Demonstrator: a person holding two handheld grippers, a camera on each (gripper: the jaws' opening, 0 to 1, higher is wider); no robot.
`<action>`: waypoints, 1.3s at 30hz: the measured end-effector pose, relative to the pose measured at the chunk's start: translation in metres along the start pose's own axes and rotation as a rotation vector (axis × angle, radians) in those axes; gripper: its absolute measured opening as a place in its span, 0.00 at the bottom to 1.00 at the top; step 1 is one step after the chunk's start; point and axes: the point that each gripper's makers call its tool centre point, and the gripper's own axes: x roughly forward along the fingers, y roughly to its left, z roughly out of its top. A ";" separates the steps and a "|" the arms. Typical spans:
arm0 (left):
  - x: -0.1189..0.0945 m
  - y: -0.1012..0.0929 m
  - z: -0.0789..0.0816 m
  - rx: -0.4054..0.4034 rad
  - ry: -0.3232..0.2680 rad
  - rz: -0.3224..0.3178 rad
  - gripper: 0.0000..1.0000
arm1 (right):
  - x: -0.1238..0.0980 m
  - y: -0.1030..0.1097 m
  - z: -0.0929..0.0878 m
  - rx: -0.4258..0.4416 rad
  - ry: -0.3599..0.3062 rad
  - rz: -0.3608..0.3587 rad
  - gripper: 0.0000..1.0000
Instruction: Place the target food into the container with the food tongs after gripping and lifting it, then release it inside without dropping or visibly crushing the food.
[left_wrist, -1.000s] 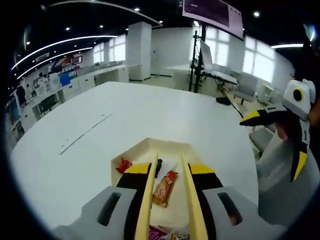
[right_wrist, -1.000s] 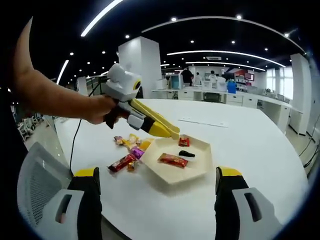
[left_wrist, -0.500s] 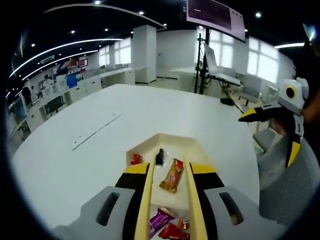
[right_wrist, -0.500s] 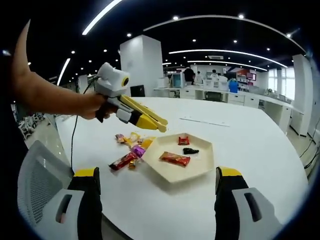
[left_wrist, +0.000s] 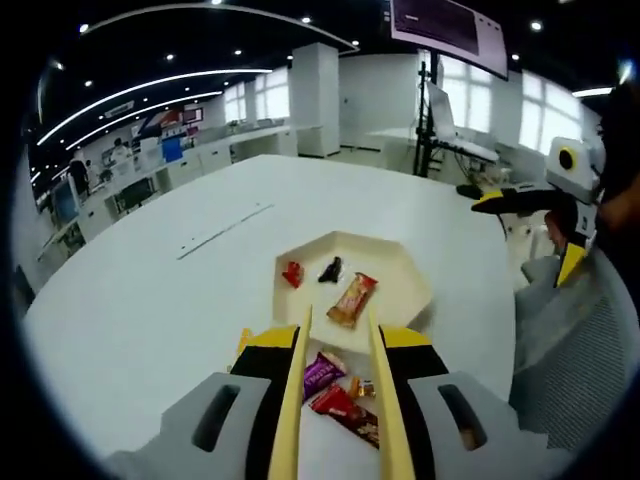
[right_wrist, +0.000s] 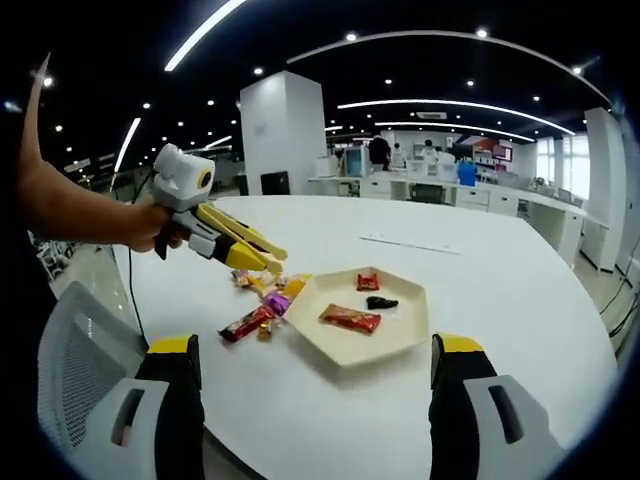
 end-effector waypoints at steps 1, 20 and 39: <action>-0.004 -0.001 -0.007 -0.006 0.008 0.009 0.25 | 0.000 0.000 0.000 0.002 -0.001 0.001 0.94; -0.026 -0.023 -0.067 -0.068 0.063 0.110 0.25 | 0.001 0.004 -0.001 -0.005 0.004 0.014 0.94; -0.012 -0.032 -0.100 -0.035 0.186 0.157 0.25 | 0.002 0.008 -0.003 -0.023 0.017 0.031 0.93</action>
